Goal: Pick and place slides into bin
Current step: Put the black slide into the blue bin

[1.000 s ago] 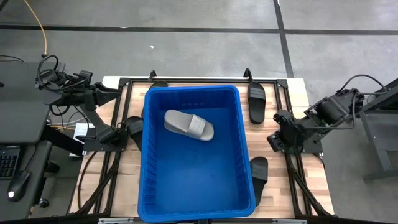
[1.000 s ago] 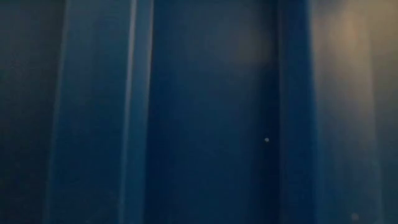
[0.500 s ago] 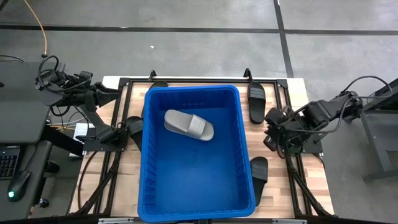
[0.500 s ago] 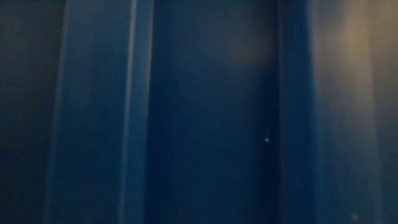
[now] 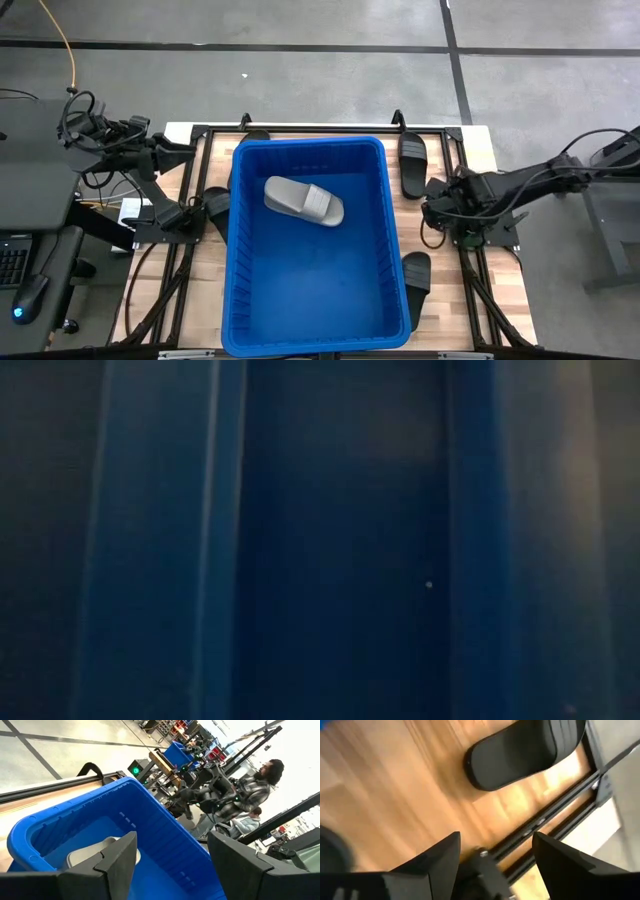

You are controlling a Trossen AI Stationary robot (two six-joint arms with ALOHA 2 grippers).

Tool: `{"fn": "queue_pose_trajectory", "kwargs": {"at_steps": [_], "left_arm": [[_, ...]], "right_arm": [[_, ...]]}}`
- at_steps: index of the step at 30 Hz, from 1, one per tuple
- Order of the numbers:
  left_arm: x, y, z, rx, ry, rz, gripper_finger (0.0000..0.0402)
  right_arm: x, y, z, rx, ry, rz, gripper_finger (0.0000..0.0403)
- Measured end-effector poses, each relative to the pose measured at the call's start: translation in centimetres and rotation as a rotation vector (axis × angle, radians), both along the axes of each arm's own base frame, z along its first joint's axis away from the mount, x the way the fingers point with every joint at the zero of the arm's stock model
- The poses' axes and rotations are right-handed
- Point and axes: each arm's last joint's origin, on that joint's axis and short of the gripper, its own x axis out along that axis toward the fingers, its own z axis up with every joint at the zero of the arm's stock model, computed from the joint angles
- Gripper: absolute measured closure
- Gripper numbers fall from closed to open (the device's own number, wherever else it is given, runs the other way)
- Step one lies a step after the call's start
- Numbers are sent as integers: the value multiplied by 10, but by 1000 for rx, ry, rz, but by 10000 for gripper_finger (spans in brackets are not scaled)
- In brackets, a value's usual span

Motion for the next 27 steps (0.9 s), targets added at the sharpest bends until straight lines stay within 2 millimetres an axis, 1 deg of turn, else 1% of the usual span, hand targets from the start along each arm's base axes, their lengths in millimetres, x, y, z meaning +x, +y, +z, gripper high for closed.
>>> {"fn": "queue_pose_trajectory", "kwargs": {"at_steps": [3, 5, 7, 10, 13, 15, 17, 23, 27], "left_arm": [[0, 0, 0, -1, -1, 1, 167], [0, 0, 0, 3, -1, 5, 167], [-1, 1, 0, 9, -1, 15, 167], [-1, 1, 0, 11, -2, 21, 167], [-1, 1, 0, 13, -4, 25, 167], [-1, 1, 0, 18, -7, 37, 167], [1, 1, -2, 32, -8, 60, 167], [6, -4, -11, 62, 11, 80, 167], [9, -7, -17, 59, 19, 88, 167]], "right_arm": [[-1, -5, -8, -32, 85, 101, 165], [-2, -9, -13, -30, 121, 103, 165], [-3, -13, -18, 8, 144, 52, 166], [-3, -19, -25, 84, 102, -130, 166], [-3, -23, -28, 185, 7, -281, 166], [-3, -26, -28, 260, -95, -339, 166], [-5, -32, -25, 299, -199, -399, 166], [-15, -55, -11, 414, -504, -603, 166], [-14, -74, -6, 459, -677, -697, 166]]}}
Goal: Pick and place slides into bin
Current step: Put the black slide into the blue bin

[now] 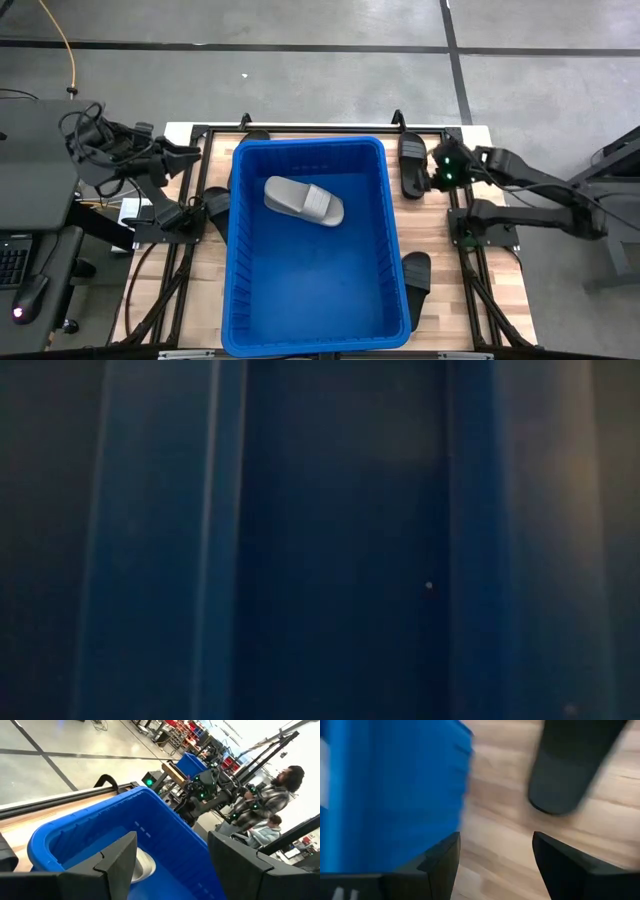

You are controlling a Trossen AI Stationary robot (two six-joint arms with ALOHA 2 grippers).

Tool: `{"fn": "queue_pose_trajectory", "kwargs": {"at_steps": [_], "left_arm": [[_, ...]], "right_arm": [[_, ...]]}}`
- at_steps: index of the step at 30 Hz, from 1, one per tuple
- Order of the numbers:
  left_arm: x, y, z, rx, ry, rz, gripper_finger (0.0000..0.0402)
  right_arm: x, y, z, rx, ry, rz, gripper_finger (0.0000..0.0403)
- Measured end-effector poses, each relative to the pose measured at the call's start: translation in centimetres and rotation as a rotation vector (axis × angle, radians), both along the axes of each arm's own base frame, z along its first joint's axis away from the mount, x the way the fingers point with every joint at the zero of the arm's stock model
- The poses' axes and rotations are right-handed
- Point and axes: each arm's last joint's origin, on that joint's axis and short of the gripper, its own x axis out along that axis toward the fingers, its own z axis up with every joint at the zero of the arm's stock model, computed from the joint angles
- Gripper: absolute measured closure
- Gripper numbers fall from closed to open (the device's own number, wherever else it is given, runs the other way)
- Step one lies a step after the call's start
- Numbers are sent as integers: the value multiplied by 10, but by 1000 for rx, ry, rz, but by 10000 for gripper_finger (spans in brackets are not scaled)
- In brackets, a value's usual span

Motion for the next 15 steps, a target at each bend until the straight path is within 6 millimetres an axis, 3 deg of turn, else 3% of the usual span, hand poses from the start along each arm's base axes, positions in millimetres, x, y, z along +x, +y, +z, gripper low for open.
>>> {"fn": "queue_pose_trajectory", "kwargs": {"at_steps": [3, 7, 10, 15], "left_arm": [[2, -2, -4, -10, 2, 3, 167], [3, -4, -6, -50, 2, -15, 167], [3, -4, -6, -67, 0, -22, 167], [3, -4, -6, -60, -2, -15, 167]], "right_arm": [[2, -19, -11, 47, -95, -80, 166], [-8, -38, -35, 125, -59, -233, 167], [-15, -46, -34, 65, -59, -383, 166], [-10, -57, -27, 26, -219, -573, 166]]}}
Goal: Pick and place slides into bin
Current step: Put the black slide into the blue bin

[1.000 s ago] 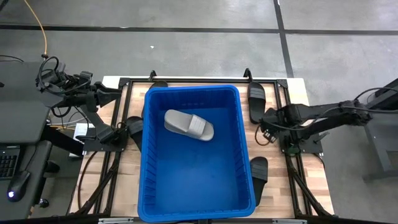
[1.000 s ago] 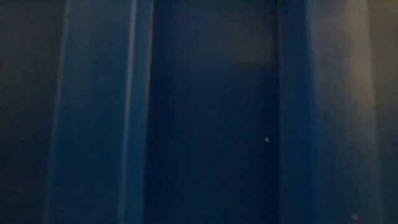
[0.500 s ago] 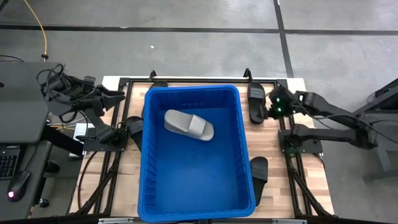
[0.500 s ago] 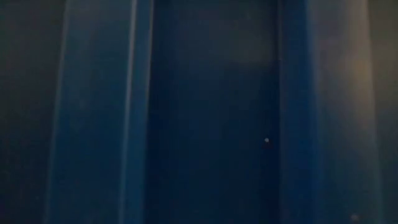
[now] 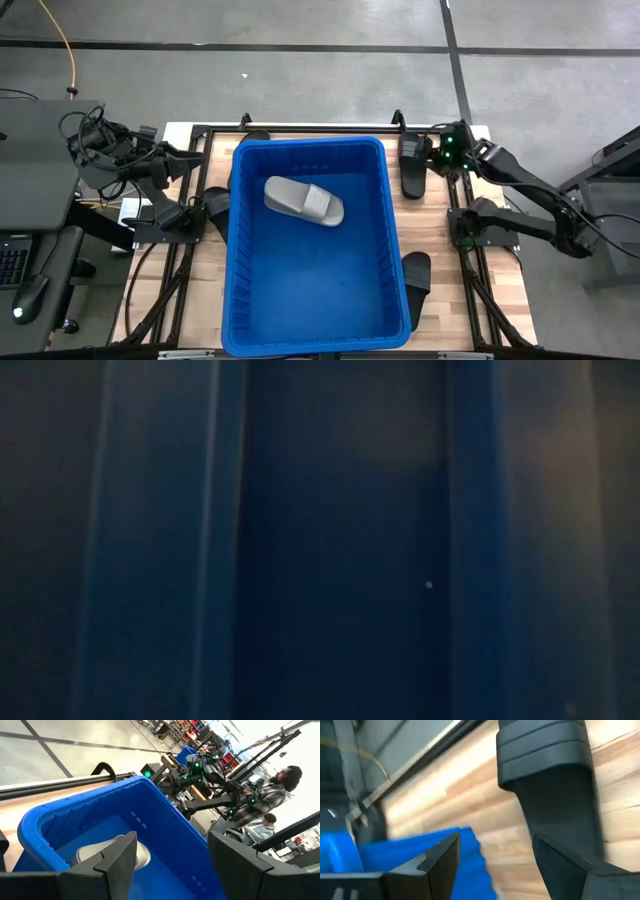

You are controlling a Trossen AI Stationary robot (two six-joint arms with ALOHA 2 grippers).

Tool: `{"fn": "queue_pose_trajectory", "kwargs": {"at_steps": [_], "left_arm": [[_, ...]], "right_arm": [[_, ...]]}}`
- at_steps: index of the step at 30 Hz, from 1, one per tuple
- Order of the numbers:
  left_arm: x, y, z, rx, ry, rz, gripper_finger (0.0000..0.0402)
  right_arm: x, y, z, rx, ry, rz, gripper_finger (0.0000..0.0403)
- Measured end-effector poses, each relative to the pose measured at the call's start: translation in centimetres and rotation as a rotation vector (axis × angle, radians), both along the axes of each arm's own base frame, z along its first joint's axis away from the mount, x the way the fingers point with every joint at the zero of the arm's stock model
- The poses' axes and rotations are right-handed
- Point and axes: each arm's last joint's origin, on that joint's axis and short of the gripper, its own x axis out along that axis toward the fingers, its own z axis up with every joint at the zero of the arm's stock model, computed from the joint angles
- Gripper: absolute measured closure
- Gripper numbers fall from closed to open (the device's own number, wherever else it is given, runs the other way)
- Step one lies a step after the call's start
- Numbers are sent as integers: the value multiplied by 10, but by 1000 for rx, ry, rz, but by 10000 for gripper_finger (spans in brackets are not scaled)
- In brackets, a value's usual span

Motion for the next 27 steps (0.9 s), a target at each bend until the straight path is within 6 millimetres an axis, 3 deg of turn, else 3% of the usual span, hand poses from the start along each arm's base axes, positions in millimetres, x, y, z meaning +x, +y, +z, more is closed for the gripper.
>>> {"fn": "queue_pose_trajectory", "kwargs": {"at_steps": [7, 14, 22, 27], "left_arm": [[0, 1, 0, 7, -8, 18, 167], [0, 0, 1, -4, -12, 10, 167], [0, 1, 1, 8, -13, 24, 167], [0, 1, 1, 10, -8, 19, 167]], "right_arm": [[9, -9, -31, 46, -233, -248, 166], [10, 7, -70, 138, -219, -427, 167], [9, 10, -73, -23, -180, -630, 167], [10, 5, -81, -2, -127, -668, 167]]}}
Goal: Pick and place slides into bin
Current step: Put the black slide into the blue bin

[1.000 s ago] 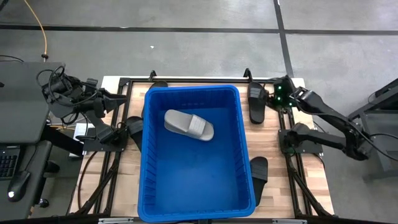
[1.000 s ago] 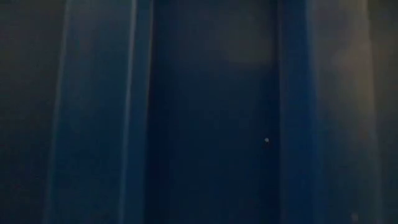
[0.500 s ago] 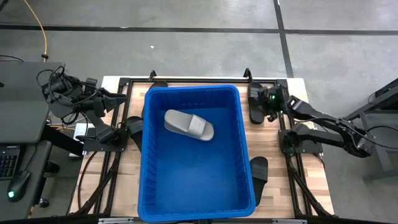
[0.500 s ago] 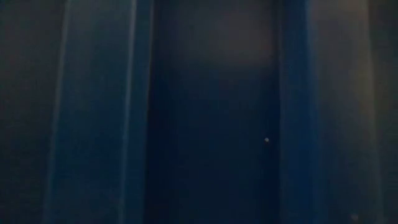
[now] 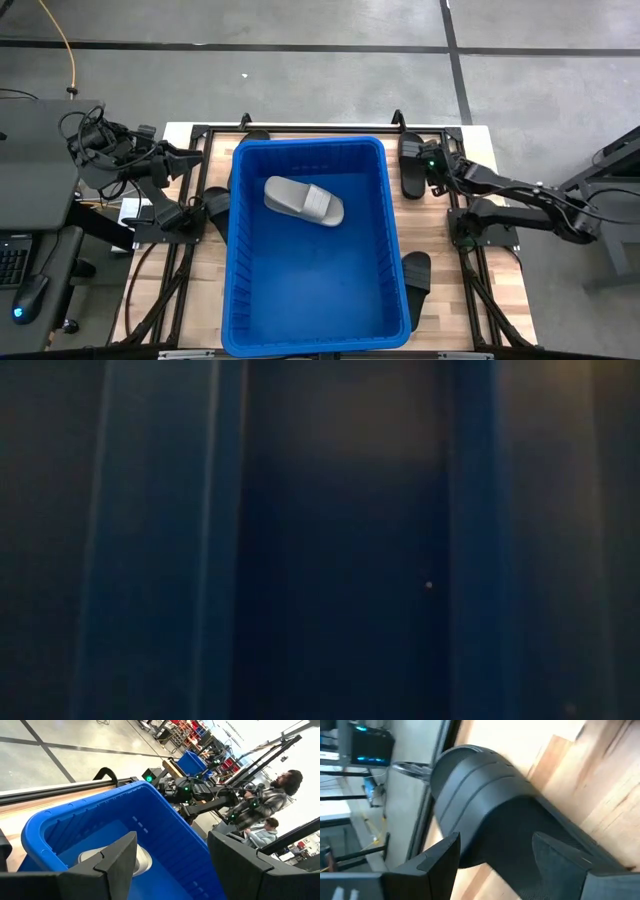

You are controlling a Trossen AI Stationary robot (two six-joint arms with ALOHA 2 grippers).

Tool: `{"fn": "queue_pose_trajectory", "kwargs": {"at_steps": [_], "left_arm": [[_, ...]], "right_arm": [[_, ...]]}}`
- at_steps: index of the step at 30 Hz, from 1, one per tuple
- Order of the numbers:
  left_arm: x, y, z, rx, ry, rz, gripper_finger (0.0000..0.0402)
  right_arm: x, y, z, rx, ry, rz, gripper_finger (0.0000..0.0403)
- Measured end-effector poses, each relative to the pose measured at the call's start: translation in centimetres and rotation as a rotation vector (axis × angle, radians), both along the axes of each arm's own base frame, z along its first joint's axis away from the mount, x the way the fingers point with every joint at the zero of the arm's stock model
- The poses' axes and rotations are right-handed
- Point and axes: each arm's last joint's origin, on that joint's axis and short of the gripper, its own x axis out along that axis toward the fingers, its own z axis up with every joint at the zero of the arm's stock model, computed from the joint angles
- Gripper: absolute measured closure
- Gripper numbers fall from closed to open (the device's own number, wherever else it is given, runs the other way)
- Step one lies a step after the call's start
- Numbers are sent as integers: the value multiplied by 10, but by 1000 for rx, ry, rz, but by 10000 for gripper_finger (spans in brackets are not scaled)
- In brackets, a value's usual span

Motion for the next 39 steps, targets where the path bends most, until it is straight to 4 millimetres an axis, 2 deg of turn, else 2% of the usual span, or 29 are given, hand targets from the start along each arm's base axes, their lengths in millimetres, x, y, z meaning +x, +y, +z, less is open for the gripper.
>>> {"fn": "queue_pose_trajectory", "kwargs": {"at_steps": [13, 18, 21, 23, 28, 29, 33, 39], "left_arm": [[1, -1, 2, -25, -22, -1, 167], [1, -1, 2, -33, -27, -1, 167], [1, -1, 2, -44, -32, 2, 167], [1, -1, 2, -49, -34, 3, 167], [1, -1, 2, -46, -31, 3, 167], [1, -1, 2, -43, -29, 3, 167], [1, -1, 2, -42, -27, 3, 167], [1, -1, 1, -39, -25, 3, 167]], "right_arm": [[23, -37, -23, -24, -90, -47, 167], [24, -42, -30, -22, -64, -42, 176], [23, -44, -31, -30, -18, -11, 204], [22, -46, -31, -43, 16, 17, 238], [21, -50, -28, -90, 84, 141, 373], [22, -51, -27, -103, 94, 171, 386], [21, -51, -24, -119, 96, 198, 398], [17, -44, 2, -269, 96, 173, 401]]}}
